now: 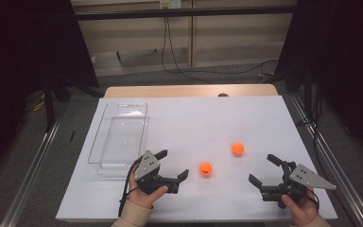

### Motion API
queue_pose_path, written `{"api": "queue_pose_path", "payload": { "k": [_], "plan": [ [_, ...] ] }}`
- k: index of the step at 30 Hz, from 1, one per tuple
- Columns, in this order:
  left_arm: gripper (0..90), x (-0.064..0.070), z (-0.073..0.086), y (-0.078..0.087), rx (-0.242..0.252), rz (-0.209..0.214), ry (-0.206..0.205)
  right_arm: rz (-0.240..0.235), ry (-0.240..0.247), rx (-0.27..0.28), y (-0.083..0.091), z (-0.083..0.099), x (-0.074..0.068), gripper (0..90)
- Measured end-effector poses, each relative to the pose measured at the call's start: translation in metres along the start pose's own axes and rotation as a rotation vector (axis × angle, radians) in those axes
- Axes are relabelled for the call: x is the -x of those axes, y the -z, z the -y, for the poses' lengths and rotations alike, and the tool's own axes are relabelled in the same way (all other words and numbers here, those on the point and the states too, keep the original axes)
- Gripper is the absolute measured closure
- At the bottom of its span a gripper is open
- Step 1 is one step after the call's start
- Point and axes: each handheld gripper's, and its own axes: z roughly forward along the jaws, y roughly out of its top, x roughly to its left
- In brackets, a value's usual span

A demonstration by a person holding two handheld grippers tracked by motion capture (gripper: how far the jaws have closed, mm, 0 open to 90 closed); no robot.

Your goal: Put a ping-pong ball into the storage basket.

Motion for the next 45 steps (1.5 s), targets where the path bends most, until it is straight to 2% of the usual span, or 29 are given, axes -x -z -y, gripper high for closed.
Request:
{"api": "queue_pose_path", "payload": {
  "k": [45],
  "plan": [
    [2.5, 0.014, 0.001, -0.028, -0.085, 0.053, -0.025, -0.004, 0.0, 0.001, 0.0, 0.0, 0.001, 1.1]
  ]
}}
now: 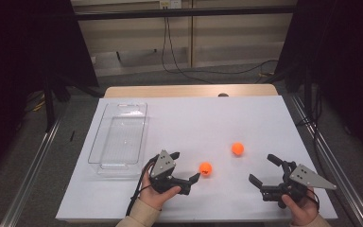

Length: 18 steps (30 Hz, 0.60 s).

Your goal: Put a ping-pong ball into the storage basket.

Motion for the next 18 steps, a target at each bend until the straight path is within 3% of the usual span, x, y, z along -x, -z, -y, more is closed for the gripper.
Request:
{"api": "queue_pose_path", "payload": {
  "k": [18],
  "plan": [
    [2.6, 0.0039, -0.002, -0.0093, -0.032, 0.009, -0.005, -0.001, -0.003, 0.002, 0.0003, -0.0003, 0.0, 1.1]
  ]
}}
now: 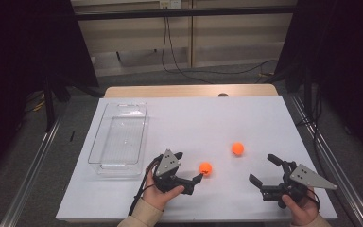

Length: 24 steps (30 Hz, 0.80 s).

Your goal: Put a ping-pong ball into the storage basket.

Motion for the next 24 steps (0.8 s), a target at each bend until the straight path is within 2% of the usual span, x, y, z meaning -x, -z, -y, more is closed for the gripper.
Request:
{"api": "queue_pose_path", "payload": {
  "k": [24],
  "plan": [
    [2.6, 0.003, -0.001, -0.014, -0.049, 0.019, 0.001, -0.002, 0.002, 0.0, 0.0, 0.0, 0.0, 1.2]
  ]
}}
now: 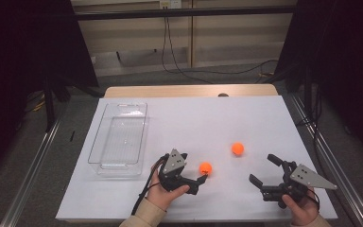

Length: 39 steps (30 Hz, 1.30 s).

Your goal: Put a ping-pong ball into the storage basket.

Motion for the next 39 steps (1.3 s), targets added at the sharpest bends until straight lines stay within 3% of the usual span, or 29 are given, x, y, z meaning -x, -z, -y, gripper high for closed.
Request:
{"api": "queue_pose_path", "payload": {
  "k": [39],
  "plan": [
    [2.8, 0.0, 0.0, -0.02, -0.098, -0.01, -0.005, -0.004, -0.001, 0.0, 0.0, 0.0, 0.0, 1.3]
  ]
}}
